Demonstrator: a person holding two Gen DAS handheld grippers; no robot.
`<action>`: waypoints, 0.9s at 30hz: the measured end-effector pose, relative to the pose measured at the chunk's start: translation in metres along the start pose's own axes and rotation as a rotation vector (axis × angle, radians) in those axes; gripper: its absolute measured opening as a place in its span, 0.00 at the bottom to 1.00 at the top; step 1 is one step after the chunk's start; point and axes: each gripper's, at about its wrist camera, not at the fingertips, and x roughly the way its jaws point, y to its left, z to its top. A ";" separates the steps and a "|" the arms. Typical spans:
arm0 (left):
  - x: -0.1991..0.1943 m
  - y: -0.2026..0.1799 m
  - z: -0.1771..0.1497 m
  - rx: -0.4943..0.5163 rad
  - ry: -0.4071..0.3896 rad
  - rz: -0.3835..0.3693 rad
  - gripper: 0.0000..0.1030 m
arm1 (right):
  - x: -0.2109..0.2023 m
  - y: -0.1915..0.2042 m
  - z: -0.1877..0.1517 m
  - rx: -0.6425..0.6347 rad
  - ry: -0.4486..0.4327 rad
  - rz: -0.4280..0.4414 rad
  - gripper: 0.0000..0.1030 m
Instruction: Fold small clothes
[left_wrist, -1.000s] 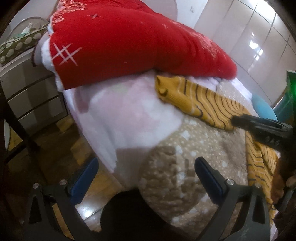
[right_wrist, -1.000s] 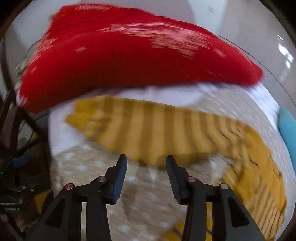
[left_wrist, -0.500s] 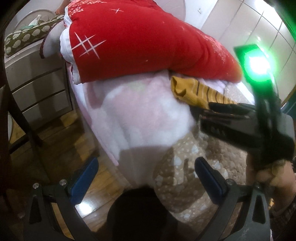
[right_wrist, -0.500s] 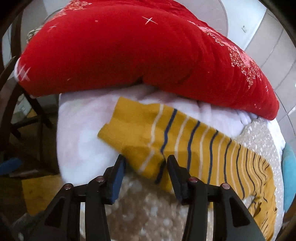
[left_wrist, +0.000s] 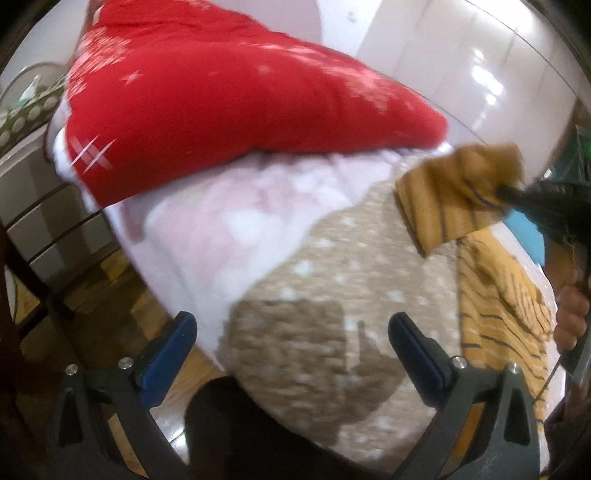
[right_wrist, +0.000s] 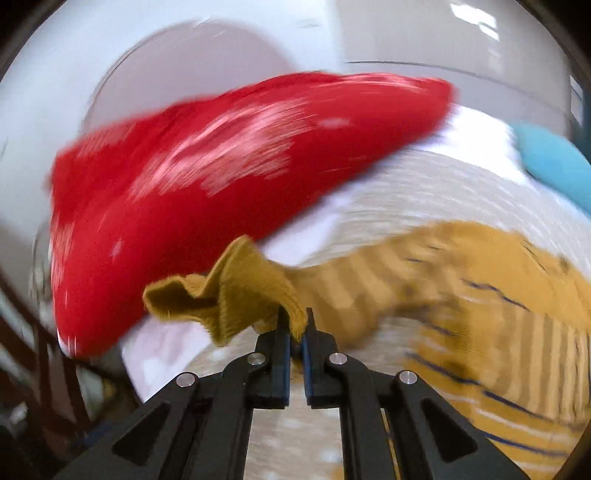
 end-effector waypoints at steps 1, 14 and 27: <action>-0.001 -0.007 -0.001 0.015 0.000 -0.007 1.00 | -0.012 -0.030 0.003 0.064 -0.020 -0.016 0.06; 0.008 -0.124 -0.016 0.272 0.062 -0.131 1.00 | -0.097 -0.309 -0.109 0.723 -0.074 -0.259 0.05; 0.055 -0.188 -0.040 0.408 0.213 -0.184 1.00 | -0.151 -0.335 -0.158 0.731 -0.125 -0.314 0.14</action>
